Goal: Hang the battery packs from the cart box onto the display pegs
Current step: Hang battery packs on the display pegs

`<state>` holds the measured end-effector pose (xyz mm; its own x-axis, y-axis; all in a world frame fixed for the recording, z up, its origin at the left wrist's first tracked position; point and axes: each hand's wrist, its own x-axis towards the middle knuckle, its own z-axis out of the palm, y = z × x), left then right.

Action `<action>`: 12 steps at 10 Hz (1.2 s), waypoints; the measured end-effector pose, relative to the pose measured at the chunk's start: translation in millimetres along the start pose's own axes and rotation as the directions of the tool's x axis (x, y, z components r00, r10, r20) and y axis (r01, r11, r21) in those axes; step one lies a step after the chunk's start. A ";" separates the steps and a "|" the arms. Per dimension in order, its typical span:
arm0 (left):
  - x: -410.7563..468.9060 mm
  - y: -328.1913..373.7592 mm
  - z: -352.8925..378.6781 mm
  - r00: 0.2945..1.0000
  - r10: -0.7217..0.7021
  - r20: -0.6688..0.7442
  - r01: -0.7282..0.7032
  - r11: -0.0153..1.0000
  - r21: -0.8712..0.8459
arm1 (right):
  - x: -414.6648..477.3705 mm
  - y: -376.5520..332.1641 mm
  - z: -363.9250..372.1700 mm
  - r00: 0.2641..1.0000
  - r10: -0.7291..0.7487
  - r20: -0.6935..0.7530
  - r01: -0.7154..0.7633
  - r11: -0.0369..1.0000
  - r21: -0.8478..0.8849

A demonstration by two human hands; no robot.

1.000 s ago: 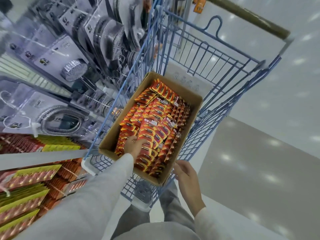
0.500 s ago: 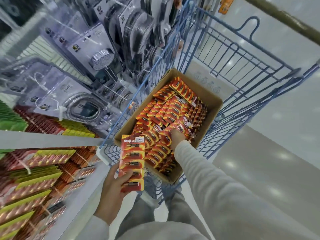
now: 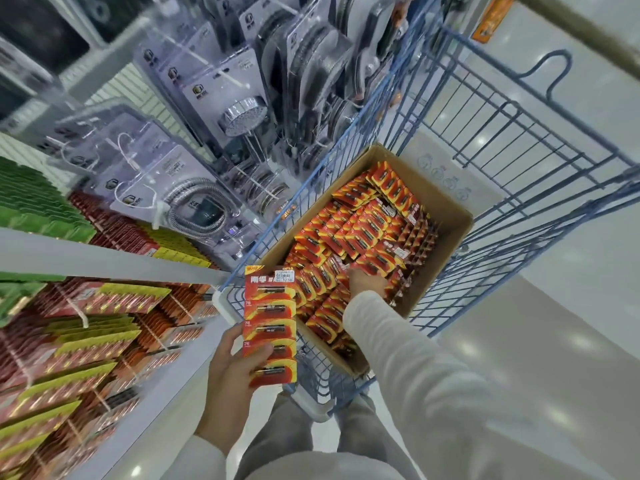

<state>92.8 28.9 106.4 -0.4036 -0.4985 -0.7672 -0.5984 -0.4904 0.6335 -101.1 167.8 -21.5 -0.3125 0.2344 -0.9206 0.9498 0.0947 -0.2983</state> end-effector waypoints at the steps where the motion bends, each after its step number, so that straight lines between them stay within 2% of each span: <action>1: -1.2 8.2 1.7 0.999 0.032 0.005 -0.032 0.998 -0.054 | -15.9 -0.3 -25.5 0.984 -0.041 0.171 0.005 0.978 0.206; 3: -21.2 20.0 -0.9 0.992 0.126 0.025 -0.118 0.968 -0.221 | -44.5 6.5 -62.1 0.940 -0.194 0.280 0.159 0.977 0.141; 4: -36.1 25.7 -6.0 0.986 0.165 0.009 -0.155 0.942 -0.298 | -75.8 6.8 -72.3 0.885 -0.272 0.377 0.242 0.962 0.126; 6: -80.4 41.2 -36.5 0.953 0.295 -0.072 -0.296 0.846 -0.443 | -159.7 11.4 -66.6 0.648 -0.440 0.621 0.501 0.861 0.088; 7: -104.1 46.8 -64.4 0.917 0.365 -0.162 -0.394 0.767 -0.507 | -215.8 16.6 -46.0 0.470 -0.479 0.742 0.594 0.793 0.135; 9: -143.2 56.5 -127.5 0.856 0.398 -0.329 -0.516 0.642 -0.566 | -315.8 36.3 -5.2 0.276 -0.425 0.862 0.655 0.739 0.155; 10: -160.9 59.8 -163.2 0.831 0.400 -0.387 -0.557 0.598 -0.576 | -353.5 54.5 14.6 0.243 -0.413 0.878 0.657 0.736 0.164; 11: -185.6 63.0 -216.9 0.792 0.405 -0.457 -0.610 0.553 -0.568 | -398.6 85.0 48.7 0.236 -0.370 0.899 0.550 0.813 0.190; 12: -199.5 61.1 -257.5 0.768 0.410 -0.492 -0.640 0.532 -0.555 | -422.4 109.3 79.9 0.283 -0.336 0.899 0.497 0.852 0.162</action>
<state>315.0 -85.7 324.0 -0.2151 -0.9356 -0.2800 0.3242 -0.3388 0.8832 136.0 1.8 314.6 -0.3915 -0.8350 -0.3868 0.6570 0.0407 -0.7528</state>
